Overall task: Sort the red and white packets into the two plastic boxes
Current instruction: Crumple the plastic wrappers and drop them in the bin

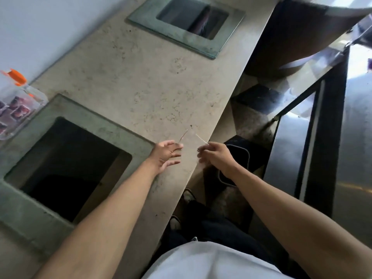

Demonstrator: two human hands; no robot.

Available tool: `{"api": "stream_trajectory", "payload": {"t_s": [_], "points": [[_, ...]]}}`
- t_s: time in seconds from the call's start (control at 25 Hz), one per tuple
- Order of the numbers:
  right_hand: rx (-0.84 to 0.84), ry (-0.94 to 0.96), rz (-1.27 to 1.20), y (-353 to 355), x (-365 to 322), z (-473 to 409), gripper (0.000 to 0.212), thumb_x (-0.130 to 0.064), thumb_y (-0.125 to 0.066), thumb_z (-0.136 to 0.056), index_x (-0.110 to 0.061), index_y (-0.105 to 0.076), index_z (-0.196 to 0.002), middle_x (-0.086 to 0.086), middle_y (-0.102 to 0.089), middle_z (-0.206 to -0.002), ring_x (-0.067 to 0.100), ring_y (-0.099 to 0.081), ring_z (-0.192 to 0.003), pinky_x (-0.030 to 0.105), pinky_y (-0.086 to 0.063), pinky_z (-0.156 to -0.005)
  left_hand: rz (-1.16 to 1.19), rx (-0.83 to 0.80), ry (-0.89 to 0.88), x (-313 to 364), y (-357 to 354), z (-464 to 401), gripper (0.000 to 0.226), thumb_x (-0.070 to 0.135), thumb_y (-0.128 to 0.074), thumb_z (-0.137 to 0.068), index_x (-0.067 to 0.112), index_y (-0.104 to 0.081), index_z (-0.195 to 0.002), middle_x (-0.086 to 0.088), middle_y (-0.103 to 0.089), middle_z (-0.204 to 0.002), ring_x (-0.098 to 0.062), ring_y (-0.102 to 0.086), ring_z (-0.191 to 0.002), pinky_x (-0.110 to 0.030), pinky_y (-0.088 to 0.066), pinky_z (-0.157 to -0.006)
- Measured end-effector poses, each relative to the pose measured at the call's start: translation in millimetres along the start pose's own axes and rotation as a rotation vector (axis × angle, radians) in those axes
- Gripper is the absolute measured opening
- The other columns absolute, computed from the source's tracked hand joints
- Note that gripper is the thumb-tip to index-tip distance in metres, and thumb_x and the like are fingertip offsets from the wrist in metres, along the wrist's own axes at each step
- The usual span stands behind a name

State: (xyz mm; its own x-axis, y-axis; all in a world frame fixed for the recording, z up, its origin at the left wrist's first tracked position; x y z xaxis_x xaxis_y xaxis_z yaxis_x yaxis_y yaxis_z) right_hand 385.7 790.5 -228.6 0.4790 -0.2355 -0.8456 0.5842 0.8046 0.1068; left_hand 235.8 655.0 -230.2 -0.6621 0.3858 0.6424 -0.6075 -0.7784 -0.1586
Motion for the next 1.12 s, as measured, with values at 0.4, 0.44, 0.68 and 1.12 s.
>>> {"api": "stream_trajectory", "payload": {"t_s": [0.4,0.44,0.68,1.12], "points": [[0.237,-0.134,-0.164,95,60,52,0.015,0.003,-0.072,-0.084,0.005,-0.072,-0.098,0.011,-0.068,-0.073,0.015,-0.062,-0.059,0.026,-0.057,-0.056,-0.367,-0.105,-0.033,-25,-97,11,0.013,-0.004,-0.071,-0.084,-0.001,-0.066,-0.095,-0.017,-0.068,-0.078,-0.021,-0.066,-0.059,-0.028,-0.058,-0.052],[0.278,-0.154,-0.179,105,67,51,0.011,-0.002,-0.075,-0.084,0.002,-0.076,-0.094,0.008,-0.069,-0.074,0.013,-0.061,-0.059,0.024,-0.055,-0.056,-0.391,-0.096,-0.033,-27,-106,6,0.014,-0.003,-0.072,-0.084,-0.002,-0.066,-0.096,-0.019,-0.069,-0.08,-0.025,-0.066,-0.065,-0.029,-0.059,-0.052],[0.484,-0.273,-0.287,187,115,34,0.008,-0.015,-0.075,-0.085,-0.013,-0.077,-0.077,-0.002,-0.071,-0.065,0.009,-0.058,-0.057,0.023,-0.048,-0.052,-0.625,-0.072,-0.034,-43,-204,-43,0.01,0.006,-0.076,-0.083,0.005,-0.07,-0.075,-0.018,-0.071,-0.078,-0.023,-0.065,-0.062,-0.04,-0.062,-0.063],[0.666,-0.486,-0.179,255,289,-103,0.009,-0.018,-0.071,-0.081,-0.025,-0.077,-0.08,-0.001,-0.078,-0.083,0.018,-0.073,-0.078,0.038,-0.062,-0.077,-0.796,0.067,0.077,-173,-273,-244,0.01,0.023,-0.076,-0.06,0.023,-0.071,-0.052,-0.005,-0.068,-0.055,-0.024,-0.066,-0.059,-0.047,-0.061,-0.067]]}}
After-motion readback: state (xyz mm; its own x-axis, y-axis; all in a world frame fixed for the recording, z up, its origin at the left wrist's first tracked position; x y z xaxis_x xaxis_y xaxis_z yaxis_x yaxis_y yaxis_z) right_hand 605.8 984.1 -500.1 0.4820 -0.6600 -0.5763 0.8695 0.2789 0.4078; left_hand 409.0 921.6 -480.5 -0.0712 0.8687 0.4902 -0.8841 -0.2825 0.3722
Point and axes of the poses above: each hand's wrist, its own z-axis away from the middle knuckle, its own y-axis out of the back of the hand, x = y × z, the point moved 1 cm from there along -z, towards the middle knuckle
